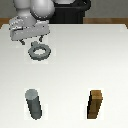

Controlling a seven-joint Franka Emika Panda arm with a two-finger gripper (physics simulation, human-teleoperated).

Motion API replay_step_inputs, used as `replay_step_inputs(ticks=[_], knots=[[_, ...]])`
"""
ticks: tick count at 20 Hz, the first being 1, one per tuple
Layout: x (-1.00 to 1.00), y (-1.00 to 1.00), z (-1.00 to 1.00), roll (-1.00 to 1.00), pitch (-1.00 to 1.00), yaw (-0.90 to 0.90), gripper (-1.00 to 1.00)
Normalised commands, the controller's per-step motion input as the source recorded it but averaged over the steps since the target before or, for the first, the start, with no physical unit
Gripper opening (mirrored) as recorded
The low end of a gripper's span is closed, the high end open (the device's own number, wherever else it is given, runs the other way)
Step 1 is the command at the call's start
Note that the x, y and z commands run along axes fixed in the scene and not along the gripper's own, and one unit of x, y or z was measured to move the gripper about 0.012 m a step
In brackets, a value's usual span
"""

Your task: Put the loop with the handle onto the peg.

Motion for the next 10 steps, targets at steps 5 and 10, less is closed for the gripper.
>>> replay_step_inputs(ticks=[5,10], knots=[[0.0,0.6,-0.4,0.0,0.0,0.0,1.0],[0.0,0.0,0.0,0.0,0.0,0.0,1.0]])
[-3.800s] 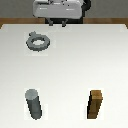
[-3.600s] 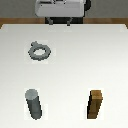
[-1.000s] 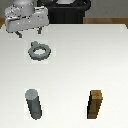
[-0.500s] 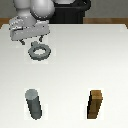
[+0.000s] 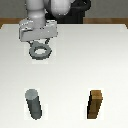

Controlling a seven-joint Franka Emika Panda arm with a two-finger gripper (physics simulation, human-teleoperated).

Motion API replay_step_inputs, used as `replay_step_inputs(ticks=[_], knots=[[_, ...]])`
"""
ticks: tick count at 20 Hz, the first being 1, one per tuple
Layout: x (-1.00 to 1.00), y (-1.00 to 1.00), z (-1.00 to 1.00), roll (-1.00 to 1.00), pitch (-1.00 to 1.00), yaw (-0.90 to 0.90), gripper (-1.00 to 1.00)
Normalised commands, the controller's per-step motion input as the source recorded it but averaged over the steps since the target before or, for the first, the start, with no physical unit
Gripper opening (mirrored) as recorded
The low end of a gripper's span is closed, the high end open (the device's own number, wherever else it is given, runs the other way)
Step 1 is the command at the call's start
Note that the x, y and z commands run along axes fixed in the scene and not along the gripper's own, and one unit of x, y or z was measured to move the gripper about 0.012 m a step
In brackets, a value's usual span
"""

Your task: Put the loop with the handle onto the peg.

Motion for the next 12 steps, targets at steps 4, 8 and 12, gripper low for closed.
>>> replay_step_inputs(ticks=[4,8,12], knots=[[0.0,0.0,0.0,0.0,0.0,0.0,-1.0],[0.0,0.0,0.0,0.0,0.0,0.0,-1.0],[0.0,0.0,0.0,0.0,0.0,0.0,-1.0]])
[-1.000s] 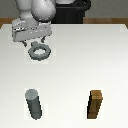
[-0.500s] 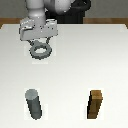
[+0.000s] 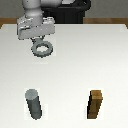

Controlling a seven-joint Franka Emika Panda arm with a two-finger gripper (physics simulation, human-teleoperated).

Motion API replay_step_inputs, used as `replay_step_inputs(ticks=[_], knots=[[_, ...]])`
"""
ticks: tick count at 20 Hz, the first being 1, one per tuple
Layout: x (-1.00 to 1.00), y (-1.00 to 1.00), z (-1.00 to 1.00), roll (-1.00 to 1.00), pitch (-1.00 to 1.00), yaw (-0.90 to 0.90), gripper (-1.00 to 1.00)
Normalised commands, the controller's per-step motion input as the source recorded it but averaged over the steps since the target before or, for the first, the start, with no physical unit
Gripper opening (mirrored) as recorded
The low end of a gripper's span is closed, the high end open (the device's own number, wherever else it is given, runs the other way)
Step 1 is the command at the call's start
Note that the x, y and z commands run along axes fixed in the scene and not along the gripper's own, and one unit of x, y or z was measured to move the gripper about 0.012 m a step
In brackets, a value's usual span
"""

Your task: Put the loop with the handle onto the peg.

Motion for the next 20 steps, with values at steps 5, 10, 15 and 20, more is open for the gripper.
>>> replay_step_inputs(ticks=[5,10,15,20], knots=[[0.0,0.0,0.2,0.0,0.0,0.0,-1.0],[0.0,0.0,1.0,0.0,0.0,0.0,-1.0],[0.0,0.0,1.0,0.0,0.0,0.0,-1.0],[0.03,-0.4,0.2,0.0,0.0,0.0,-1.0]])
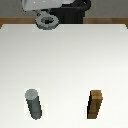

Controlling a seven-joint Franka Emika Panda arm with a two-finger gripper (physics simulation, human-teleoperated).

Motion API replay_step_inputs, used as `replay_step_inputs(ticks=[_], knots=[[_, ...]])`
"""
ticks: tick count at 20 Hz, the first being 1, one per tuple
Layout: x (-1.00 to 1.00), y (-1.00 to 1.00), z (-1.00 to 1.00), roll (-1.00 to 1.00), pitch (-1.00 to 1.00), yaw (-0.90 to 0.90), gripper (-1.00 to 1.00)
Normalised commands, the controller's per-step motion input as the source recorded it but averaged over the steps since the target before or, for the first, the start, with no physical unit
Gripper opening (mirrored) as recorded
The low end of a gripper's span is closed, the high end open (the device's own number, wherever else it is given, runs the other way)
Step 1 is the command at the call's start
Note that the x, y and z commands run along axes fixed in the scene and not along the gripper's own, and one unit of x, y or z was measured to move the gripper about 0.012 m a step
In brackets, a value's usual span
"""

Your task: Put the loop with the handle onto the peg.

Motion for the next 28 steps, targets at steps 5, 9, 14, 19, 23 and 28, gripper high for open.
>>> replay_step_inputs(ticks=[5,9,14,19,23,28], knots=[[0.0,-0.2,0.0,0.0,0.0,0.0,-1.0],[0.0,0.0,0.0,0.0,0.0,0.0,-1.0],[0.4,0.0,0.0,0.0,0.0,0.0,-1.0],[1.0,0.0,0.0,0.0,0.0,0.0,-1.0],[1.0,0.0,0.0,0.0,0.0,0.0,-1.0],[1.0,0.0,0.0,0.0,0.0,0.0,-1.0]])
